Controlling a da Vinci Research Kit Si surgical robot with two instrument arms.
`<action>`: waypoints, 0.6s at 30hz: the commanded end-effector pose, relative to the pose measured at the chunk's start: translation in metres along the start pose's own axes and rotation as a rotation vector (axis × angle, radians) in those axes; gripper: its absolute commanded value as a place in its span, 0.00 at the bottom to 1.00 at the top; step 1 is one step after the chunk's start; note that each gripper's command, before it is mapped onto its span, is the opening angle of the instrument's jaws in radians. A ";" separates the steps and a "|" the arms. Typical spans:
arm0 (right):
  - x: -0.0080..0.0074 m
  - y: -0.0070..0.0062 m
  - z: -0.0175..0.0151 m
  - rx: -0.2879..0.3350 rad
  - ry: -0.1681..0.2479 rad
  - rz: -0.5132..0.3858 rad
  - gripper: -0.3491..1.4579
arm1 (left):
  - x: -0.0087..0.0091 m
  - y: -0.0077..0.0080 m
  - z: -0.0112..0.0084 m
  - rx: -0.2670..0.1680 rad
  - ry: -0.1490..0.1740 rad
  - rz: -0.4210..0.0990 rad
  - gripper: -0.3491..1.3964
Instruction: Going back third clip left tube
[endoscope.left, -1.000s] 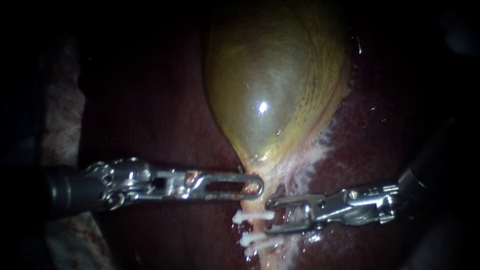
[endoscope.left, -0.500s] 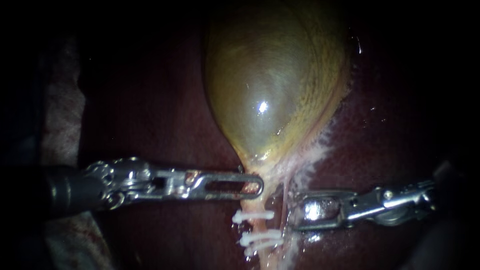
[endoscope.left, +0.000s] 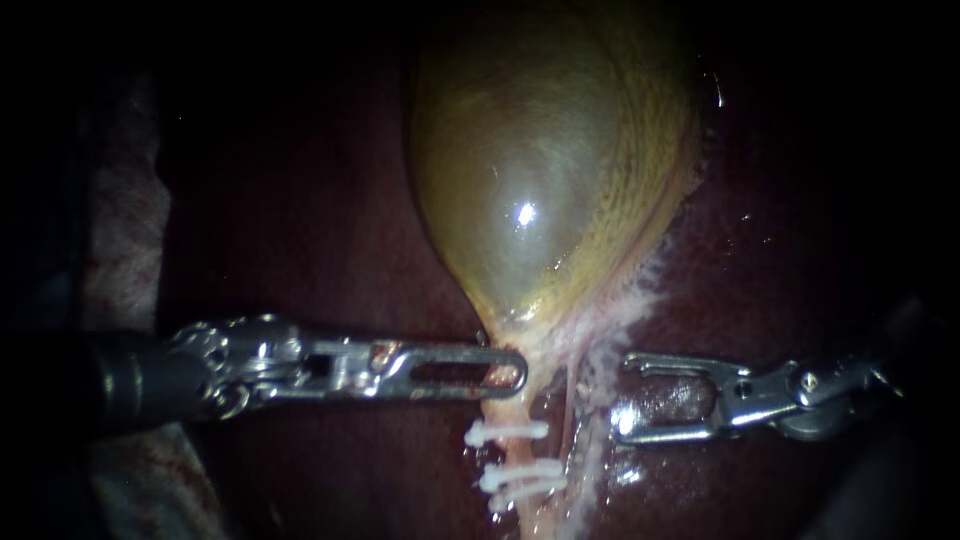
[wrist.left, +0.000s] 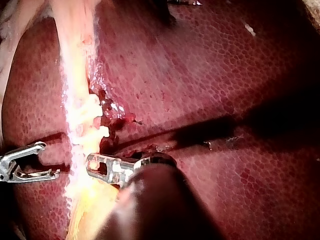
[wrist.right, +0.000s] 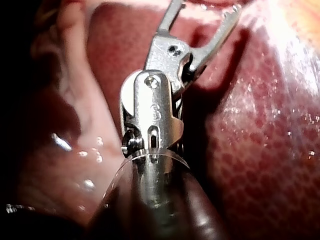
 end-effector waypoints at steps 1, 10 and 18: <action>0.0000 0.0001 -0.0002 -0.011 0.003 -0.012 0.52 | 0.0001 0.0000 0.0000 0.000 0.000 0.000 0.00; -0.0001 0.0002 -0.0010 -0.029 -0.006 -0.038 0.52 | 0.0001 -0.0004 0.0002 0.000 0.001 0.002 0.00; -0.0001 0.0001 -0.0013 -0.028 -0.006 -0.039 0.52 | 0.0002 -0.0007 0.0003 0.000 0.001 0.004 0.00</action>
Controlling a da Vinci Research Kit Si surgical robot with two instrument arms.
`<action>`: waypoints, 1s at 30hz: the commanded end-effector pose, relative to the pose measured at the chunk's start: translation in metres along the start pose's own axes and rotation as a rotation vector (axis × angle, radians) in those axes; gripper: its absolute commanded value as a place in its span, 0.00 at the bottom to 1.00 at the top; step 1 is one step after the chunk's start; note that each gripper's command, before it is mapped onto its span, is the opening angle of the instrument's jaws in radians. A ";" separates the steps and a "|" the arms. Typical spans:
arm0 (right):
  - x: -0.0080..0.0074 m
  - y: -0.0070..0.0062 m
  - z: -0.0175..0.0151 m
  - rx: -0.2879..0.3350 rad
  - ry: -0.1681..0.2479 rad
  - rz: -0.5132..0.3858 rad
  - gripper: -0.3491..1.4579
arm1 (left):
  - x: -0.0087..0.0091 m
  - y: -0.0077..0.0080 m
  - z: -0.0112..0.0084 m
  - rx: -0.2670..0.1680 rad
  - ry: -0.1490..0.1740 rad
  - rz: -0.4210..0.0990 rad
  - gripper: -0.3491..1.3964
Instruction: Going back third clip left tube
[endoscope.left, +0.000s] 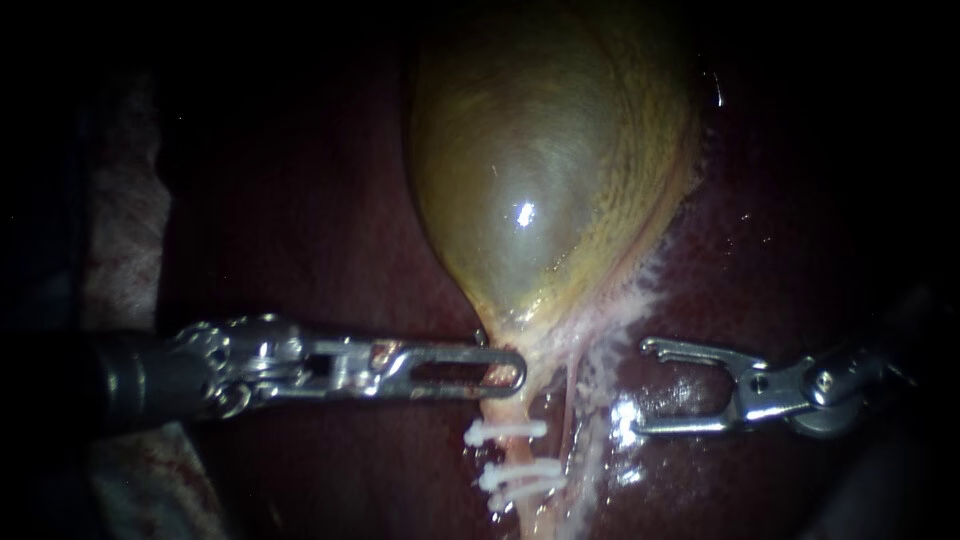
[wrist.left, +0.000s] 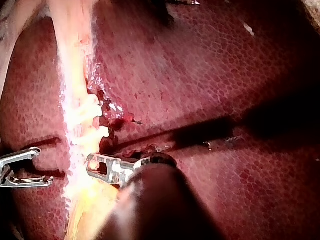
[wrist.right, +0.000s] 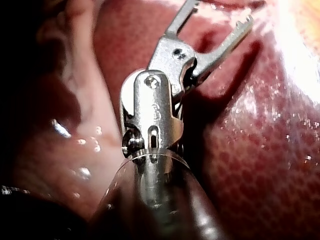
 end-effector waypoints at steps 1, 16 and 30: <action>0.0000 0.0000 0.0001 0.001 0.000 0.000 0.52 | 0.0000 -0.0001 0.0001 0.000 0.000 0.000 0.00; -0.0003 -0.0002 0.0004 -0.002 0.001 -0.001 0.52 | 0.0004 -0.0019 0.0051 0.007 0.016 0.015 0.00; -0.0005 -0.0003 0.0008 -0.004 0.002 -0.002 0.52 | 0.0011 -0.0035 0.0078 0.010 0.019 0.023 0.00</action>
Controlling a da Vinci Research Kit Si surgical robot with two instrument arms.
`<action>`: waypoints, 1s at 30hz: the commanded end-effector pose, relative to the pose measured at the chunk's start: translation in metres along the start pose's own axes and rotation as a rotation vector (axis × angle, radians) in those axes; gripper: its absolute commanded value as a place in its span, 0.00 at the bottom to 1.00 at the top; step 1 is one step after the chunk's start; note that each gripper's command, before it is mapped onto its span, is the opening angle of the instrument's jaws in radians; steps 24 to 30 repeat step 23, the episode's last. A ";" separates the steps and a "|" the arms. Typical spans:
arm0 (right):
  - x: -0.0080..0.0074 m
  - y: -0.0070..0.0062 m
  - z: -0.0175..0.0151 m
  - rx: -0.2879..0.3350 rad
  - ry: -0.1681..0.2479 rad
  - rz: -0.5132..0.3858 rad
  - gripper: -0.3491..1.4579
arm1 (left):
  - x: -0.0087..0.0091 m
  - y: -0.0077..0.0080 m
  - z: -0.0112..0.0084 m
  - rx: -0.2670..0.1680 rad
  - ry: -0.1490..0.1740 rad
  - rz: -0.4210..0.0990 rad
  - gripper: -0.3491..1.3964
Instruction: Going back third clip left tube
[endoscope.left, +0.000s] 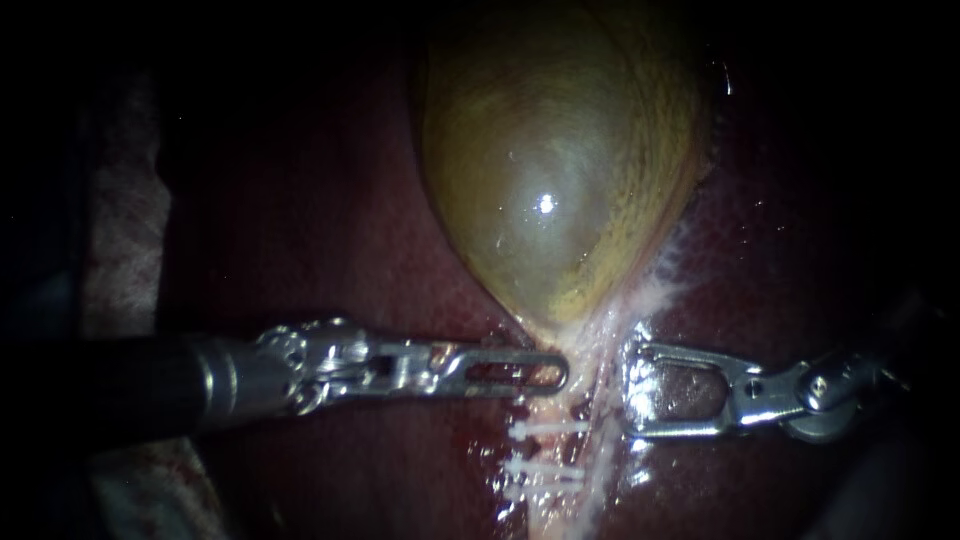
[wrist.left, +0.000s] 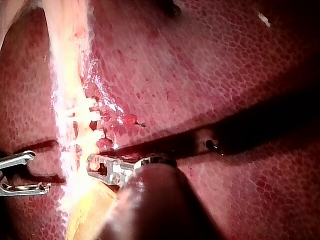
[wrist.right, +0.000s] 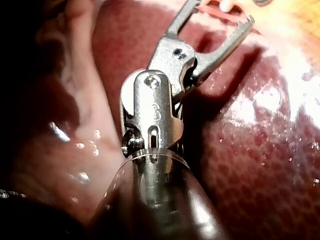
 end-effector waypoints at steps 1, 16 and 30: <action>0.0000 0.0000 0.0000 -0.001 0.000 0.000 0.52 | 0.0001 -0.0001 0.0000 -0.001 -0.001 0.000 0.00; -0.0002 -0.0001 0.0001 -0.001 0.000 -0.001 0.52 | 0.0001 -0.0002 0.0002 0.000 0.000 0.000 0.00; -0.0002 -0.0001 0.0002 -0.001 0.001 -0.001 0.52 | 0.0000 0.0000 0.0003 -0.001 -0.001 -0.001 0.00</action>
